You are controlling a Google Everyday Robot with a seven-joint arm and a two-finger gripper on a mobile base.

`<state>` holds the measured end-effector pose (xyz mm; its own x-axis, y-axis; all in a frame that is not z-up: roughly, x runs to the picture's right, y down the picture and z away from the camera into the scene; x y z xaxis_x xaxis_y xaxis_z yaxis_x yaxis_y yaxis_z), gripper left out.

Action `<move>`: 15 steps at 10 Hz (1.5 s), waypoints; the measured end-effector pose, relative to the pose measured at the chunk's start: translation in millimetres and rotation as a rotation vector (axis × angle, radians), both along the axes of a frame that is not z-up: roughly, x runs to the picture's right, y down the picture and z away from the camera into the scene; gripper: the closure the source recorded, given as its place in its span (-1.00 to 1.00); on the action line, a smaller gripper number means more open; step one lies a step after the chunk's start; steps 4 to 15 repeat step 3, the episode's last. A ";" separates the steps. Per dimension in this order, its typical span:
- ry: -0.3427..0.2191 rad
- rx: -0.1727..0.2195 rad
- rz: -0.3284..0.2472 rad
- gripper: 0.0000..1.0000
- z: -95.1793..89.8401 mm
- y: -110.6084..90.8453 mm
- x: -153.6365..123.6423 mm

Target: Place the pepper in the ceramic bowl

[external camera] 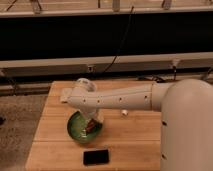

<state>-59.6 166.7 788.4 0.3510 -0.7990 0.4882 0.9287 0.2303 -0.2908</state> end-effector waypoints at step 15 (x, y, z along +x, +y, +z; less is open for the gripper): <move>-0.008 -0.001 -0.010 -0.60 0.4 -0.8 -4.5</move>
